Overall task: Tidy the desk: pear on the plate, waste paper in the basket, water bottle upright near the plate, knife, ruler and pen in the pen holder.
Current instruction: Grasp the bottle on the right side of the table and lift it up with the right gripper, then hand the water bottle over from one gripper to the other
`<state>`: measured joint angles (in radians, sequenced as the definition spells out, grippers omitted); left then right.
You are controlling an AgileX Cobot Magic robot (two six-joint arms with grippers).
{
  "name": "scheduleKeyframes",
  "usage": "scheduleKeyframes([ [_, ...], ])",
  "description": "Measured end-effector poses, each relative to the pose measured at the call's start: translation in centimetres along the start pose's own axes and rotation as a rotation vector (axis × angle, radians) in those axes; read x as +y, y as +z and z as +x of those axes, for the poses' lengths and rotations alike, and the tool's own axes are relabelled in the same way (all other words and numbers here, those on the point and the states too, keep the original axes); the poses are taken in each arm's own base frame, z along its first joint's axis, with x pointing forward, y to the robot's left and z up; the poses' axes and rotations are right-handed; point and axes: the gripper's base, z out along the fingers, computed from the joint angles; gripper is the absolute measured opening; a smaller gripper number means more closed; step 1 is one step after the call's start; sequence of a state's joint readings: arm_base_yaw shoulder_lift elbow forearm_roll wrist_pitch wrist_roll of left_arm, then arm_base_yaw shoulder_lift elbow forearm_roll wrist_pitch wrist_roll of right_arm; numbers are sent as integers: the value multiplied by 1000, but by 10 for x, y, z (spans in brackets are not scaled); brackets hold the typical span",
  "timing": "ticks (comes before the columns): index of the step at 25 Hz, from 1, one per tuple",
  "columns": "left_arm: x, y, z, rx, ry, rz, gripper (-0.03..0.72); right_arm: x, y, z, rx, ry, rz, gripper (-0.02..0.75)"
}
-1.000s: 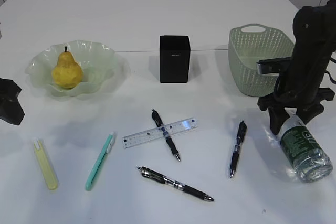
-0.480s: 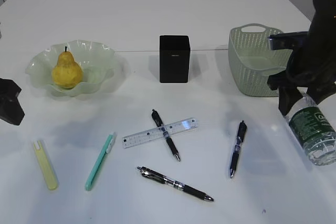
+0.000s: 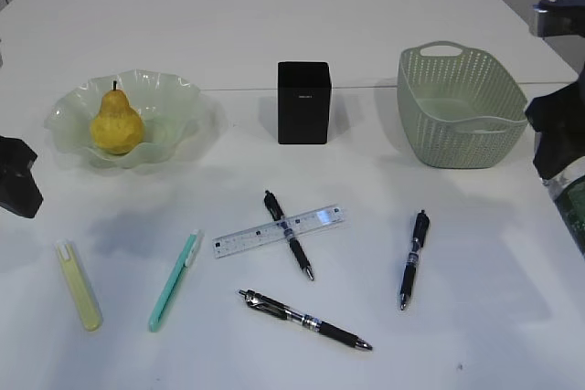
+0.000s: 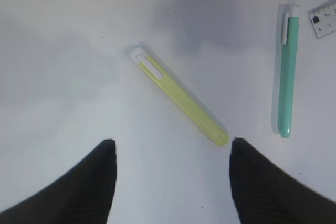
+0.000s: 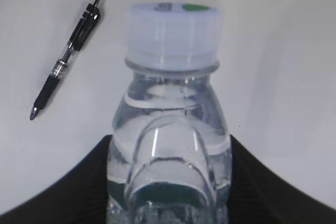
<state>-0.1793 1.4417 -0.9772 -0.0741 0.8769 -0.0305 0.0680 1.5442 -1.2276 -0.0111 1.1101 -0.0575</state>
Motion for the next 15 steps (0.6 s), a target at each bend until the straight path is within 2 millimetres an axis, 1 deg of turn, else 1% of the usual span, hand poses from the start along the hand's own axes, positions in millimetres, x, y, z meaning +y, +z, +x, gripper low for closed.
scheduleKeyframes([
  [3,0,0,0,0,0,0,475,10,-16,14,-45,-69,-5,410],
  [6,0,0,0,0,0,0,475,33,-28,19,-88,-194,-45,409],
  [8,0,0,0,0,0,0,475,52,-31,20,-124,-276,-106,409],
  [11,0,0,0,0,0,0,475,78,-34,19,-194,-352,-232,409],
  [13,0,0,0,0,0,0,475,92,-39,16,-261,-383,-331,408],
  [15,0,0,0,0,0,0,475,102,-44,12,-341,-429,-418,408],
])
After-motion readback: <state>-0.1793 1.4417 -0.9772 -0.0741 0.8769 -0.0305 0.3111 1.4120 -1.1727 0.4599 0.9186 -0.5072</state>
